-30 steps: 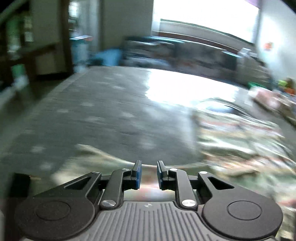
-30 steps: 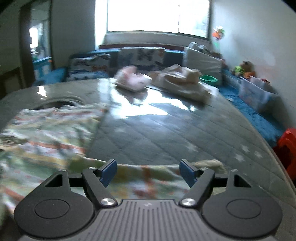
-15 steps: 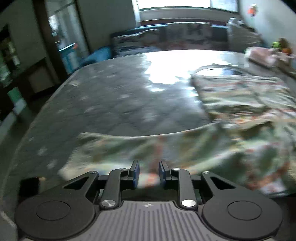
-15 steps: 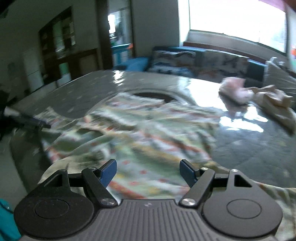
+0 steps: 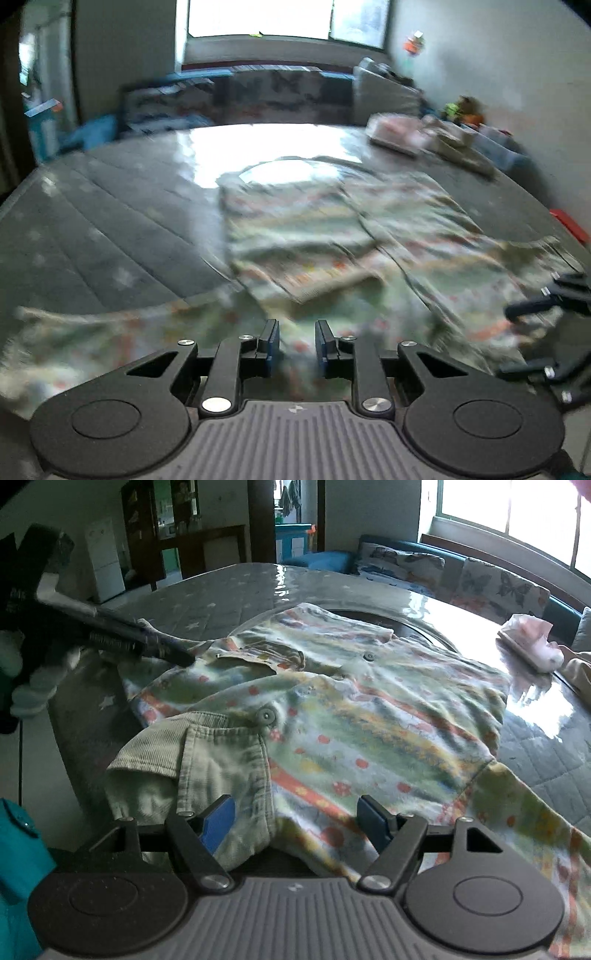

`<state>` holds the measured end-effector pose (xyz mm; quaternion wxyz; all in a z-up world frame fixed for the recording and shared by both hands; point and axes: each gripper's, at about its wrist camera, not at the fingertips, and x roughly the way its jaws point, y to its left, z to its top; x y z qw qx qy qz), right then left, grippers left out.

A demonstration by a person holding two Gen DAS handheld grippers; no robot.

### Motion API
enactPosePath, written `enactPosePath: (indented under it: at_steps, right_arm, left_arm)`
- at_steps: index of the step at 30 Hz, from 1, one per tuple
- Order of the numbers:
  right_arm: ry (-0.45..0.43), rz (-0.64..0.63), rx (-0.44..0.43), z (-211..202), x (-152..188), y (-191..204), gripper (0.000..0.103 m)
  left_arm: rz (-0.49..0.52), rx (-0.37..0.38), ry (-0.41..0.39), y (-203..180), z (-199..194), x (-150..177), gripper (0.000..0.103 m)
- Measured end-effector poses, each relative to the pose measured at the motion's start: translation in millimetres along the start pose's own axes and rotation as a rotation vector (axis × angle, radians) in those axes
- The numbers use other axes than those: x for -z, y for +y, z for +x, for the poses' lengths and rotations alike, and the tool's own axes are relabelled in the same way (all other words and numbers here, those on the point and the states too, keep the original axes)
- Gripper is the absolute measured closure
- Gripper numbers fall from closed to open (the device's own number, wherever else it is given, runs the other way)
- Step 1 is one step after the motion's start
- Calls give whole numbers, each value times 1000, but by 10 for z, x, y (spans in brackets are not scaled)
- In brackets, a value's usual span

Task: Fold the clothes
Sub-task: 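Lay the shirt flat with both grippers, front facing up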

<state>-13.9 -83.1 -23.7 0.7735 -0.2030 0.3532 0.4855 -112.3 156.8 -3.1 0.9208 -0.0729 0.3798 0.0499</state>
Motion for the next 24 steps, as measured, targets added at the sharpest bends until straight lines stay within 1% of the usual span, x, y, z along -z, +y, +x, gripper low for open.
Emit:
enactPosePath:
  at_steps: [2,10,13,16,19,21,24]
  right_arm:
    - [-1,9,-3,-43,-3,-16,28]
    - [-51,19,-24,-77,-147,-32,28]
    - [-62,32,-23,-17,-169,-30,28]
    - [-56,53,-16,56,-153,-56,28]
    - [-43,76,-9,96,-113,-99,28]
    - [-35,86,-5,106,-91,-118,28]
    - [-31,81,0,106,-75,-122,28]
  left_arm:
    - [11,46,22,-18,23,106,79]
    - [11,93,67,131,-217,281,78]
    - [-64,102,67,245,-264,251,78]
    - [-139,28,26,445,-314,226,78]
    - [-201,-58,30,664,-306,258,78]
    - [-236,-134,22,776,-316,294,83]
    - [-268,-292,31,896,-358,290,87]
